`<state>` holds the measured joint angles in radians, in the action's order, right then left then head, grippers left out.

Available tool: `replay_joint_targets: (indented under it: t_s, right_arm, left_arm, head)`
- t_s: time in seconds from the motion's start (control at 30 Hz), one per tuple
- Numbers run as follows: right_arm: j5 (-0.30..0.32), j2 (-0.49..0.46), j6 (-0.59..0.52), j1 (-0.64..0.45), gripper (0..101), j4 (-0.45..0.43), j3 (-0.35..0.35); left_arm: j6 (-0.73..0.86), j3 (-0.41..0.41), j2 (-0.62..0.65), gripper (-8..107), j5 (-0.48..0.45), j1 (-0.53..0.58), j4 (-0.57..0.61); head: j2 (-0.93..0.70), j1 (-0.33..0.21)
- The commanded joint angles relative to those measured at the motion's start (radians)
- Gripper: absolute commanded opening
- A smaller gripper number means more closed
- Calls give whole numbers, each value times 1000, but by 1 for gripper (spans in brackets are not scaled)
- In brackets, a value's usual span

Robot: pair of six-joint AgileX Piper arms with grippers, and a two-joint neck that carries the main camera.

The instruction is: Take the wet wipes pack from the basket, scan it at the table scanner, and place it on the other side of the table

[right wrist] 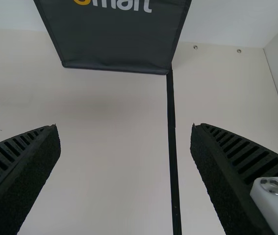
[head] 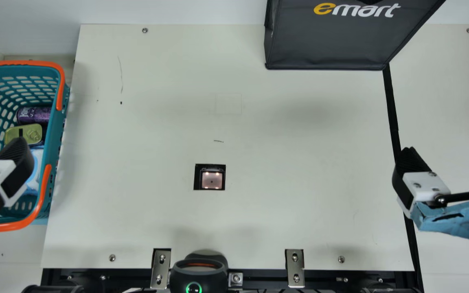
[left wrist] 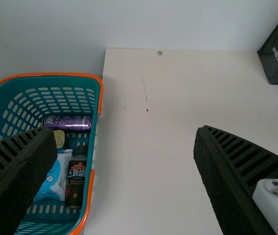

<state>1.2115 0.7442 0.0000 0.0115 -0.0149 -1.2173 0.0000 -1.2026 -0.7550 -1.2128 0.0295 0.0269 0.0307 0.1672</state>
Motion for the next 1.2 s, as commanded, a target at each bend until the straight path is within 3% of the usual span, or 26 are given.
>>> replay_joint_targets:
  t_s: [0.0,0.47,1.17]
  right_arm:
    - [0,0,0,0,95,0,0]
    - [0,0,0,0,95,0,0]
    - [1,0,0,0,95,0,0]
  left_arm:
    - [0,0,0,90,0,0,0]
    - [0,0,0,90,0,0,0]
    - [-19,4,-8,90,3,-16,-8]
  head:
    - [-26,-29]
    - [-352,-29]
    - [-352,-29]
